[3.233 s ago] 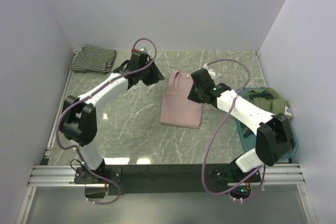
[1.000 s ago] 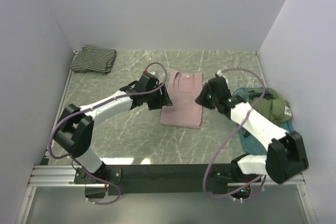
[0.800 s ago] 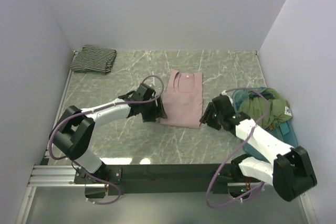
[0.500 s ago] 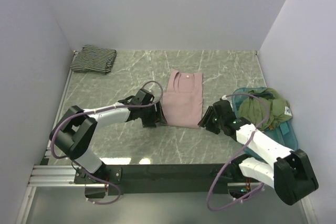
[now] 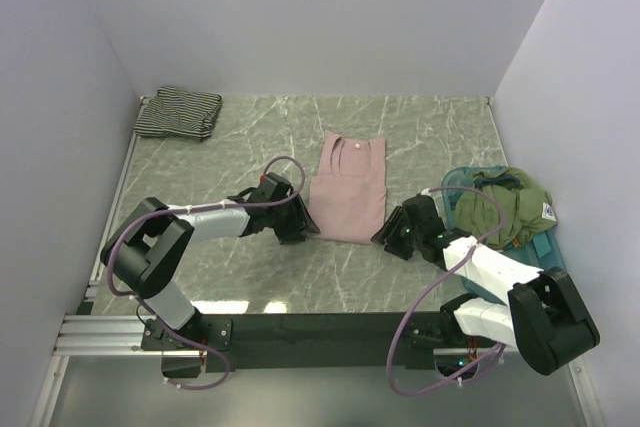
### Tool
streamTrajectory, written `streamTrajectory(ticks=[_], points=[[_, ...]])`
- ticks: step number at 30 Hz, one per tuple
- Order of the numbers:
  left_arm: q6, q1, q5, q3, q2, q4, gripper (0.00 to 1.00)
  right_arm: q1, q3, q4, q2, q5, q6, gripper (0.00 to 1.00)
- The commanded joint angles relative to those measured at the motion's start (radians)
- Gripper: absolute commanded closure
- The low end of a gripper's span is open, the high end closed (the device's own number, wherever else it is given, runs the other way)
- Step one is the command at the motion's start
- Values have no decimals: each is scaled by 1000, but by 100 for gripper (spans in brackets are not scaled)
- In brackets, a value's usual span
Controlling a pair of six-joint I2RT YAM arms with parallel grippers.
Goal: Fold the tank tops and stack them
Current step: Fold the tank top
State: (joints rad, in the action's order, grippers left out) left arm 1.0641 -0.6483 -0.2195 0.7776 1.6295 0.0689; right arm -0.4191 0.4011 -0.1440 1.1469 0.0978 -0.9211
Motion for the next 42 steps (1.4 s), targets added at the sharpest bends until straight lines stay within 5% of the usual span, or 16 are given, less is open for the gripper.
streamTrajectory(ticks=[1,9,16,18,21,22,30,42], points=[[48,-2,68,-44,49,-12,43,-4,-33,29,16,-32,-42,45],[85,-1,118,-61,75,-37,49,-4,-58,72,66,-76,-91,51],[76,-8,155,-63,95,-47,64,-4,-50,89,109,-96,-90,63],[68,-11,164,-55,99,-47,69,-4,-41,81,114,-119,-79,73],[51,-24,181,-41,99,-31,91,-6,-25,58,116,-135,-56,100],[42,-31,186,-38,98,-26,99,-6,-19,49,113,-139,-50,100],[51,-86,212,-116,-14,34,99,-110,30,-120,24,-165,2,100],[250,-431,318,-262,-394,394,99,-562,-33,-411,-300,-173,-251,100]])
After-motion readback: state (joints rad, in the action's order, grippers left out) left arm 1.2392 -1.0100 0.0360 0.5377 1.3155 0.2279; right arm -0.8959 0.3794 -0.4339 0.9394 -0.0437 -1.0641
